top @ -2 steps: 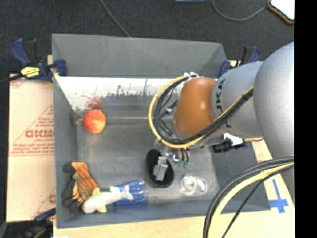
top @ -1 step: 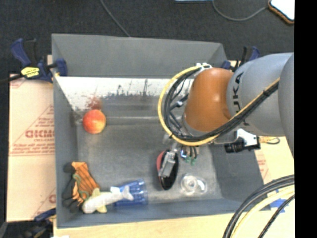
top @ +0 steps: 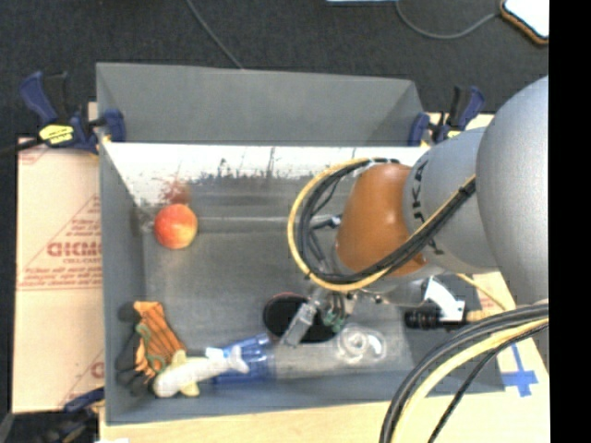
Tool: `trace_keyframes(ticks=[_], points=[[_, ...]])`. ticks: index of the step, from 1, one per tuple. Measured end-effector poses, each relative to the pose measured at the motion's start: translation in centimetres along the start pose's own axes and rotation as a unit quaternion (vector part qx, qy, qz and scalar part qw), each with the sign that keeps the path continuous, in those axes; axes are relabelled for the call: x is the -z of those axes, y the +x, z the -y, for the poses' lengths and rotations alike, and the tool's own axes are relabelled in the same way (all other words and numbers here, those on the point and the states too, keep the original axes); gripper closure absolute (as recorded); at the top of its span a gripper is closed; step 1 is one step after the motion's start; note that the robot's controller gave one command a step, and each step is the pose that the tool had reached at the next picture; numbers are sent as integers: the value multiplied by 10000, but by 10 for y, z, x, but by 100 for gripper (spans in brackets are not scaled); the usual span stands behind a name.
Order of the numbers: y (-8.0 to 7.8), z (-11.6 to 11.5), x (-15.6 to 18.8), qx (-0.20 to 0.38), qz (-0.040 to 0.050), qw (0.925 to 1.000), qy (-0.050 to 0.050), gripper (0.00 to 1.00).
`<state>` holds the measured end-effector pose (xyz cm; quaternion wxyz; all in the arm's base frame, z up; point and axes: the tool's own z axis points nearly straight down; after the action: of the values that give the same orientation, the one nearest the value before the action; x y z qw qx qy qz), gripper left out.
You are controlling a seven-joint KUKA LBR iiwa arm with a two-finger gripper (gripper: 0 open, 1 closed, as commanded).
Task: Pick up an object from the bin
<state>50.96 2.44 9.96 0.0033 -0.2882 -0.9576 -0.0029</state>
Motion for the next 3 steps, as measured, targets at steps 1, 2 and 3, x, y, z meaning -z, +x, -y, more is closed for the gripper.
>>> trace_keyframes(ticks=[1,2,3], points=[[-37,-1,-29,-606,88,9981,-22,0],[2,-15,-29,-531,43,9986,-30,100],[2,-15,-29,-530,43,9986,-30,100]])
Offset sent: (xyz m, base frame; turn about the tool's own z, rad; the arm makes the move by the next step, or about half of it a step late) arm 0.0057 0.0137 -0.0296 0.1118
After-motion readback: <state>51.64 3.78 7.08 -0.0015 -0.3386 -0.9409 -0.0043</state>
